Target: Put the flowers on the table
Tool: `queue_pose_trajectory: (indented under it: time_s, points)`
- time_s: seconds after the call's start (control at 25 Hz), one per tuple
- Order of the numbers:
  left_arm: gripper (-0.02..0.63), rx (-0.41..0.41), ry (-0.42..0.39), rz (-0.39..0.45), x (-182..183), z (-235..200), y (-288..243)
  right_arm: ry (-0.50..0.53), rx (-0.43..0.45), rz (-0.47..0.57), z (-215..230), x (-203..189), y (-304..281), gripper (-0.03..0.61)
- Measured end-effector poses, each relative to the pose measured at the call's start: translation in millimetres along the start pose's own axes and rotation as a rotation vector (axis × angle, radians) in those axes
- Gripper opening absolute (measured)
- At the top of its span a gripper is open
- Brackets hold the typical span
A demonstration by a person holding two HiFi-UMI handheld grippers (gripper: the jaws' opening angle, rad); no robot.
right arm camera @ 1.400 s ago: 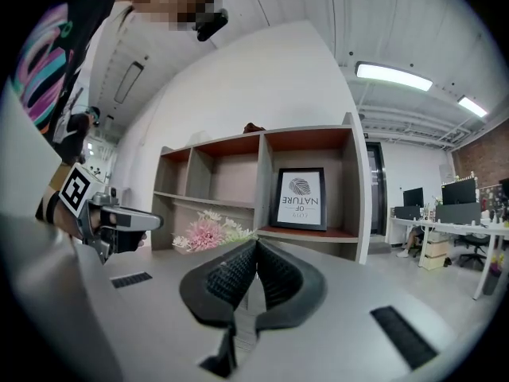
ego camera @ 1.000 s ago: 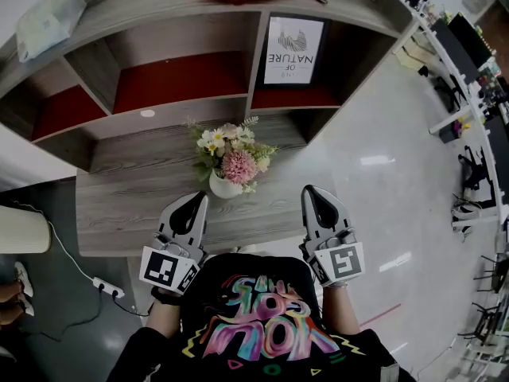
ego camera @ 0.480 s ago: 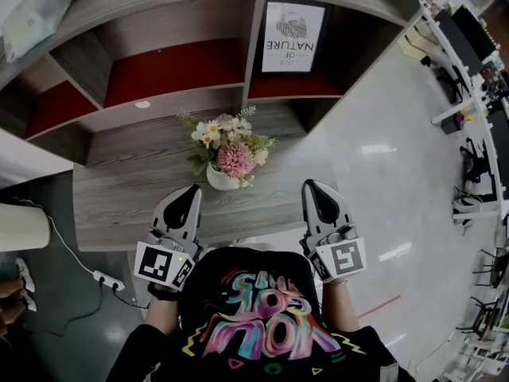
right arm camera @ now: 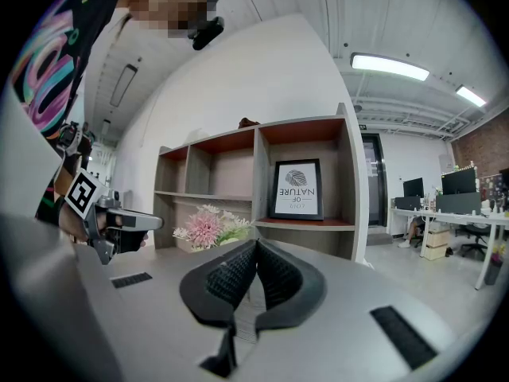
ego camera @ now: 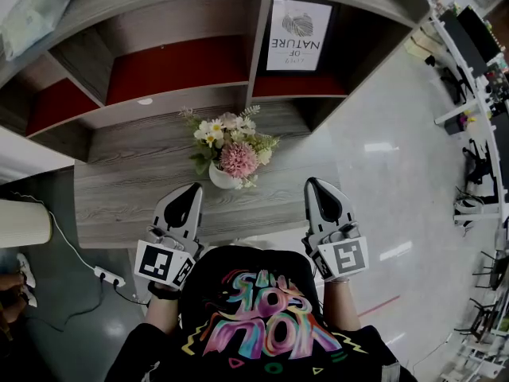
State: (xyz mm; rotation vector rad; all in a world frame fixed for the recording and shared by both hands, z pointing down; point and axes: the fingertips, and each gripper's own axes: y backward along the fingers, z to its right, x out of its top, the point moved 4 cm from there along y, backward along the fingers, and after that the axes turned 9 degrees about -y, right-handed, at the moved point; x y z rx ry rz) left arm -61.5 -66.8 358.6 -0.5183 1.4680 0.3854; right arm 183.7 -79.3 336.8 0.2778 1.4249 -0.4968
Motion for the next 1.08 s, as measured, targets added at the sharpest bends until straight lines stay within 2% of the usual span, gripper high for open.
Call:
queue_pose_trajectory:
  time_s: [0.12,0.28,0.4,0.56,1.08]
  points:
    - [0.023,0.001,-0.004,-0.003,0,-2,0,-0.017,-0.003,0.024,-4,6,-4,0.014]
    - [0.023,0.004,-0.011,-0.012,-1,-5,0,-0.014,-0.020,-0.029,-1,-3,-1,0.014]
    - [0.023,0.006,-0.010,-0.015,-3,-8,-1,-0.025,-0.018,0.007,-2,0,-3,0.014]
    - [0.023,0.009,-0.002,-0.018,-6,-11,-1,-0.018,-0.022,-0.021,0,-9,-1,0.014]
    - [0.023,0.014,0.007,-0.022,-5,-11,3,-0.037,-0.039,0.004,-2,-3,5,0.014]
